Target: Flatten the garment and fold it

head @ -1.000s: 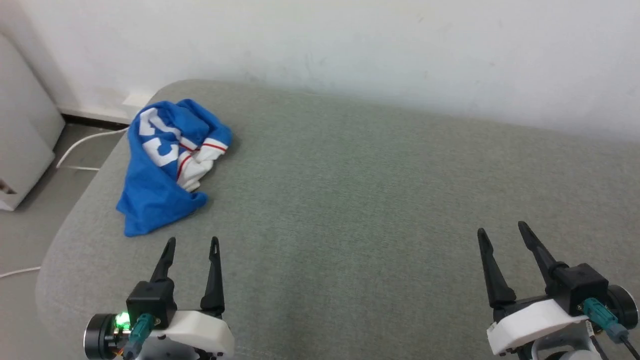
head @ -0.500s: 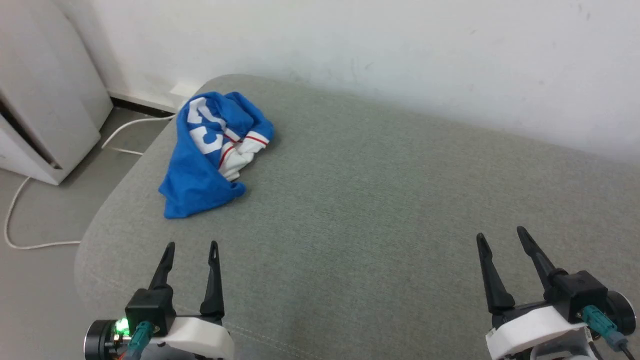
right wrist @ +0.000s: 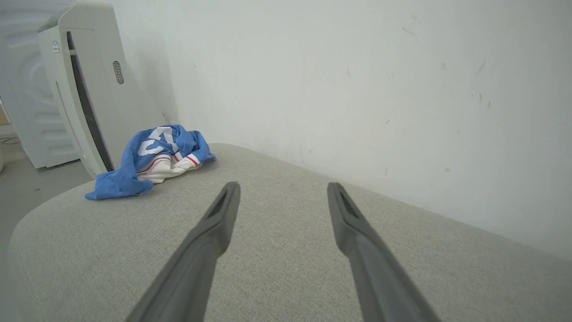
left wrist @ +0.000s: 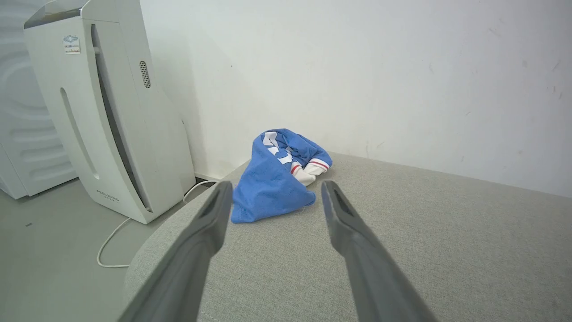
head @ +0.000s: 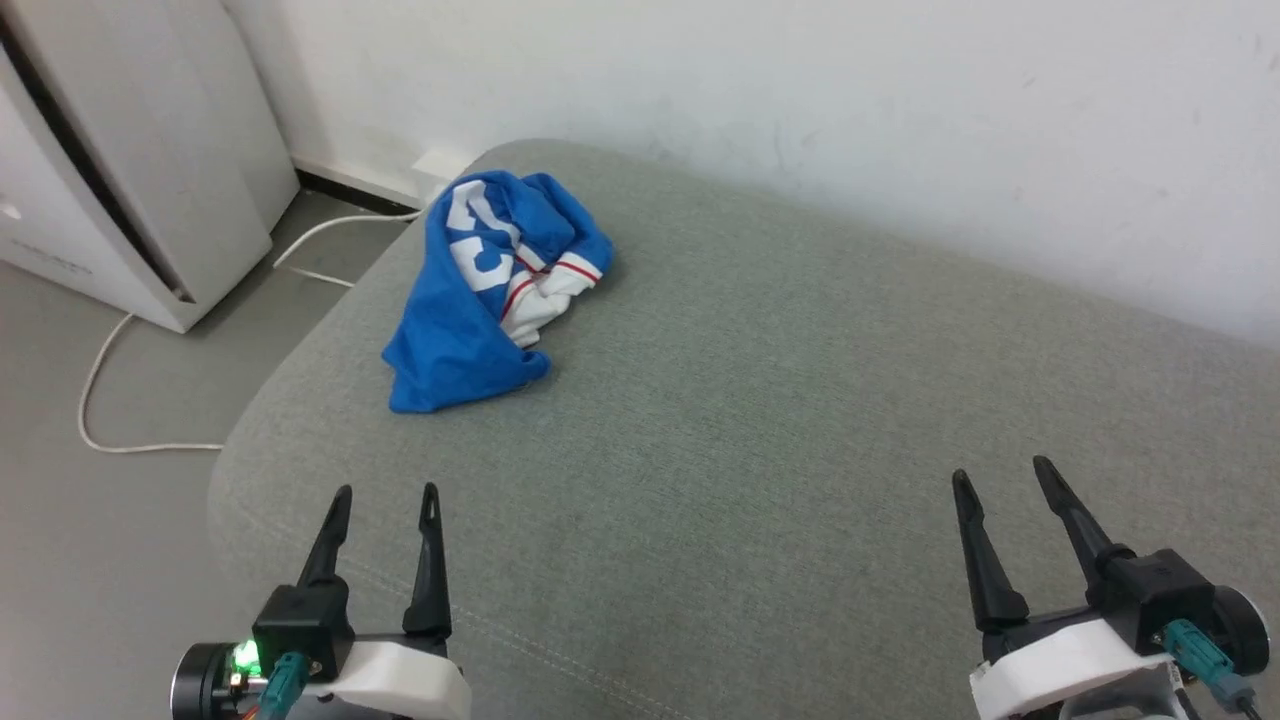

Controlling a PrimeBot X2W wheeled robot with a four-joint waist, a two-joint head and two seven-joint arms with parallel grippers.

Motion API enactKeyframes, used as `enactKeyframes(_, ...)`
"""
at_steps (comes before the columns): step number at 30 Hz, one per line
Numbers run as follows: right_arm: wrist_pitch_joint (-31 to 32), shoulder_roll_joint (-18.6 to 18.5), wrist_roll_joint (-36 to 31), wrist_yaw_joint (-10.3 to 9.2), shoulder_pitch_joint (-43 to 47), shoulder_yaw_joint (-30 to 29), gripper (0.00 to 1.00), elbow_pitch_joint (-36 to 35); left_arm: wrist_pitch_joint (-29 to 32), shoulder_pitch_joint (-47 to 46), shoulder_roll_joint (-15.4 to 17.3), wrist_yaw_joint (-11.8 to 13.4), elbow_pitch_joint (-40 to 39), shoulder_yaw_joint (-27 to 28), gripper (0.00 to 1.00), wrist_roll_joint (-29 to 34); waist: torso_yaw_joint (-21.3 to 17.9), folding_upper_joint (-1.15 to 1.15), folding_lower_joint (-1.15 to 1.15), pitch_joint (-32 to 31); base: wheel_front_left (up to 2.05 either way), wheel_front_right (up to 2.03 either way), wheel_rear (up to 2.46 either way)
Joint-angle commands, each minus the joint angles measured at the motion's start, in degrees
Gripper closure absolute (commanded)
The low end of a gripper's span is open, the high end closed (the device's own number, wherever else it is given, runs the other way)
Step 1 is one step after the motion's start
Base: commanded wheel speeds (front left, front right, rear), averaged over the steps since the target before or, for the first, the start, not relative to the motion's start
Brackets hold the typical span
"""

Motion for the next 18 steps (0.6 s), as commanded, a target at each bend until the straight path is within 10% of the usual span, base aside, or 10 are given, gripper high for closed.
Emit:
enactKeyframes(1, -0.7, 0.2, 0.0, -0.10, 0.8, 0.3, 0.00, 0.2, -0.7, 1.0, 0.0, 0.6, 0.2, -0.1, 0.00, -0.4, 0.8, 0.00, 0.00, -0.2, 0.00, 0.00, 0.00)
enactKeyframes(18, -2.7, 0.2, 0.3, -0.11, 1.3, 1.0, 0.00, 0.9, -2.7, 1.9, 0.0, 0.4, 0.3, -0.3, 0.00, -0.4, 4.8, 0.00, 0.00, -0.6, 0.00, 0.00, 0.00)
